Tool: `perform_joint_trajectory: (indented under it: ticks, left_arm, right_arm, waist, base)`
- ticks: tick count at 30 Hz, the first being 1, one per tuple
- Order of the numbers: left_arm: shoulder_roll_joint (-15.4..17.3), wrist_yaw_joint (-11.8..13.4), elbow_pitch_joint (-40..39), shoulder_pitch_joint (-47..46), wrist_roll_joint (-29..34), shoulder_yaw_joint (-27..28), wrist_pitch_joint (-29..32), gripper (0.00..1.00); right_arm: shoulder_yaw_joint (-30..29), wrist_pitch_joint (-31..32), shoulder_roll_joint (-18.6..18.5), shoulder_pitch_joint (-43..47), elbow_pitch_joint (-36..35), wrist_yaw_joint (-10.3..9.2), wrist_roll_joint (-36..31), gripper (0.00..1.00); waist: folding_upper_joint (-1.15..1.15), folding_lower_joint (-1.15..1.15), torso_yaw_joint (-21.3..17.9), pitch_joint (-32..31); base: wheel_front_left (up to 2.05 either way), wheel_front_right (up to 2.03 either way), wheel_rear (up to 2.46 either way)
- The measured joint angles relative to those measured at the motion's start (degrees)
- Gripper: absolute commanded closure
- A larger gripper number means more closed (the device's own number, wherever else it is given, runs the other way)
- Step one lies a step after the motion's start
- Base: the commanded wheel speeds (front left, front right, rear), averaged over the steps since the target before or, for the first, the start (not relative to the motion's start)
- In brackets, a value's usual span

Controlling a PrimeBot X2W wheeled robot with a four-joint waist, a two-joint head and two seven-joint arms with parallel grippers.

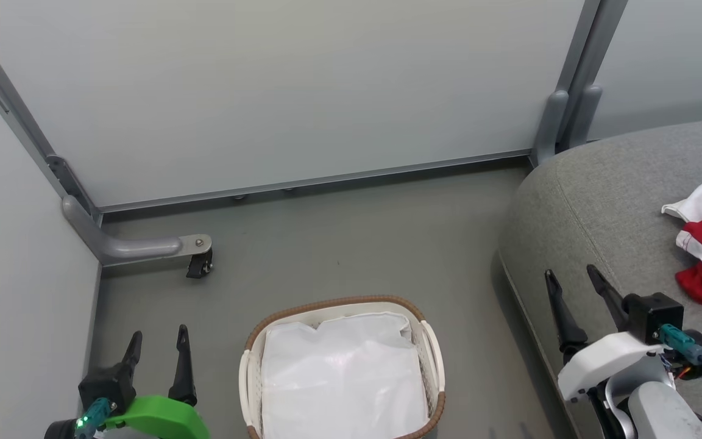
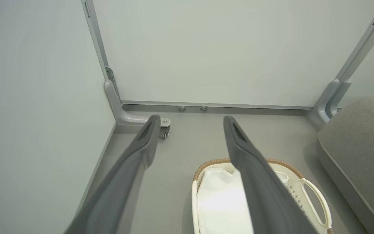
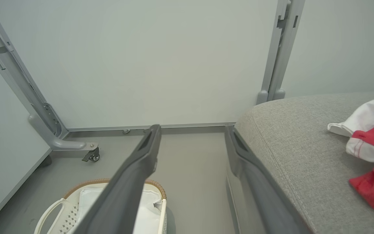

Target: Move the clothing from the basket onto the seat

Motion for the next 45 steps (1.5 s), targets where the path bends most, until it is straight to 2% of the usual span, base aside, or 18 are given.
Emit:
perform_joint_trajectory:
  ticks: [10, 11, 17, 30, 45]
  left_arm:
    - [-0.9, -0.7, -1.5, 2.5, -0.9, 1.7, 0.0, 0.0]
    - [-0.9, -0.7, -1.5, 2.5, -1.2, 1.5, 0.0, 1.0]
    - [-1.4, -0.7, 0.8, 3.1, -2.4, 1.6, 1.1, 1.0]
    - [-1.4, -0.7, -1.7, 3.1, -16.0, 2.7, 4.6, 1.0]
    - [-1.4, -0.7, -4.3, 2.9, -28.9, 3.6, 8.0, 1.0]
  right_arm:
    - [0.1, 0.0, 0.6, 2.4, -0.1, 0.0, 0.1, 0.0]
    - [0.2, 0.0, 0.6, 2.4, -0.2, 0.0, 0.1, 1.0]
    - [0.0, 0.8, 1.6, 4.0, 1.9, 0.0, 1.3, 1.0]
    - [-1.6, 4.4, 2.0, 4.0, -0.2, 0.0, 14.8, 1.0]
    - [-3.1, 7.8, 2.6, 4.1, -2.3, 0.0, 28.1, 1.0]
  waist:
    - [0.0, 0.0, -0.1, -0.6]
    - [0.0, 0.0, -0.1, -0.6]
    - [0.0, 0.0, -0.1, -0.6]
    - [0.0, 0.0, 0.0, -0.4]
    - [0.0, 0.0, 0.1, -0.3]
  base:
    - [0.0, 0.0, 0.0]
    - [0.0, 0.0, 0.0]
    - [0.0, 0.0, 0.0]
    - [0.0, 0.0, 0.0]
    - [0.0, 0.0, 0.0]
